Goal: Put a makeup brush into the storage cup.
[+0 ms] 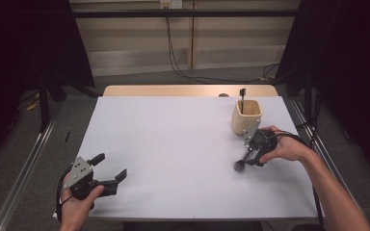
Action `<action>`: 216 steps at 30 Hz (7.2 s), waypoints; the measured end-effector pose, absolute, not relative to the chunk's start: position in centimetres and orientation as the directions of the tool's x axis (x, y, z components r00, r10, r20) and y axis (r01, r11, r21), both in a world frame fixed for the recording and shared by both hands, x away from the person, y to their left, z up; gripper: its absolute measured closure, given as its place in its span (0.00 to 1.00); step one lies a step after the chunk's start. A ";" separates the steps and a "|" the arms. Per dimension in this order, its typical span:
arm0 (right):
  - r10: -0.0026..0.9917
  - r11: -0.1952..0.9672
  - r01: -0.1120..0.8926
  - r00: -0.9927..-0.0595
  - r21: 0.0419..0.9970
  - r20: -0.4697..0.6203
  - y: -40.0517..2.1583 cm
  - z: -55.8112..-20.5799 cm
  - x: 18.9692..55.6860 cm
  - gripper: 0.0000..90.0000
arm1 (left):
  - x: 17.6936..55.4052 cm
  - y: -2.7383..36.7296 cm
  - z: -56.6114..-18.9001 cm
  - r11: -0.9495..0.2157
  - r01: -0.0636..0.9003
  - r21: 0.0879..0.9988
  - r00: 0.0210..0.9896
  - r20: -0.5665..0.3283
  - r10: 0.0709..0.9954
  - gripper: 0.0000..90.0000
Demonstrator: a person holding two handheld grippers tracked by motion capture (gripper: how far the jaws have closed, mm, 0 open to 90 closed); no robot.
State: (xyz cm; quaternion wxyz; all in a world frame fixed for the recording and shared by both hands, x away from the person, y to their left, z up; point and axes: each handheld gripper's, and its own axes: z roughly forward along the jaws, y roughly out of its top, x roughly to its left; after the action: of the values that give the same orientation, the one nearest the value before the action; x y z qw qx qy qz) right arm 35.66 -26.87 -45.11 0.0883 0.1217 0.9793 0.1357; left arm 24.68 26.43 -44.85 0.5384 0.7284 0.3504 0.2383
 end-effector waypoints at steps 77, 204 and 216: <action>0.541 0.667 0.420 -0.841 0.615 -0.012 -28.8 -43.3 33.0 0.82 | 24.7 26.6 -44.8 -0.175 0.254 0.951 0.636 -0.028 0.771 0.04; 0.896 0.092 0.226 -0.443 0.970 0.018 -29.4 -36.0 40.4 0.82 | 24.5 26.7 -44.7 -0.155 0.246 0.957 0.639 -0.040 0.768 0.05; 0.902 0.108 0.234 -0.432 0.966 0.003 -29.7 -37.1 40.6 0.82 | 24.6 26.7 -44.7 -0.161 0.246 0.956 0.640 -0.035 0.767 0.05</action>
State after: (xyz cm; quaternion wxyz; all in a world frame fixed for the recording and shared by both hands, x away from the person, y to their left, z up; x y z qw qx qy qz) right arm 40.61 -29.66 -37.11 0.3237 0.4236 0.6704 0.5161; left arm 24.57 26.67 -44.70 0.5445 0.7235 0.3503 0.2392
